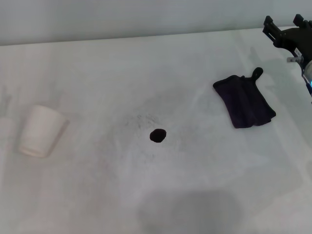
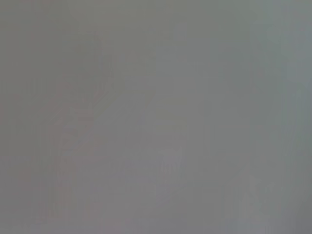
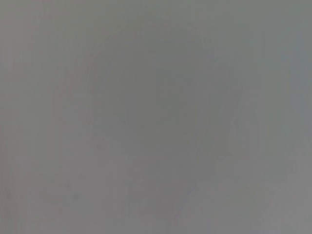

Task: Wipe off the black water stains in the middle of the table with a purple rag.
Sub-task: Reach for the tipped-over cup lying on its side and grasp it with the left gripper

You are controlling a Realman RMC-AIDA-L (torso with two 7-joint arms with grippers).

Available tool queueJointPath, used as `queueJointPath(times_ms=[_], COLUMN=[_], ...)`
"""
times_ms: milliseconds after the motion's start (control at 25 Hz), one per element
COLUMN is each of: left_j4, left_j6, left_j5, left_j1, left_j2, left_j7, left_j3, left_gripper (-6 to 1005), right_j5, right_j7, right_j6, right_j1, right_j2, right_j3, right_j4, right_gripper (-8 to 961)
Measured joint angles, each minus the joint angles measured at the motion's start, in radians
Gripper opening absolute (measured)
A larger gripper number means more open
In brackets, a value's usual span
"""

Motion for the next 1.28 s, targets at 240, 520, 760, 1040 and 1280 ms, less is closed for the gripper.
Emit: queueJointPath(times_ms=[240,520,760,1040,1280], left_j4=[-0.001,-0.005,-0.004,0.094,0.356], left_j6=[0.010,0.012,0.012,0.046,0.139], left_j5=[0.005,0.007,-0.007,0.080,0.450], left_j1=[0.001,0.007,0.010,0.015,0.082], left_j2=[0.001,-0.001,-0.001,0.017,0.070], left_j7=[0.000,0.000,-0.022,-0.246,-0.723], left_j3=[0.004,0.006,0.002,0.009,0.010], left_gripper=[871,871,869,865,861], right_j5=[0.000,0.000,0.000,0.000,0.000], right_j7=[0.000,0.003,0.006,0.007,0.001], right_j6=[-0.003,-0.001,0.001,0.002,0.000], right_j1=[-0.002,-0.005,-0.006,-0.007,-0.006], right_j2=[0.001,0.001,0.001,0.001,0.001], right_j3=[-0.001,-0.002,-0.002,-0.002,-0.002], right_j4=[0.005,0.010,0.020,0.023,0.023], right_gripper=[872,873,873,874,872])
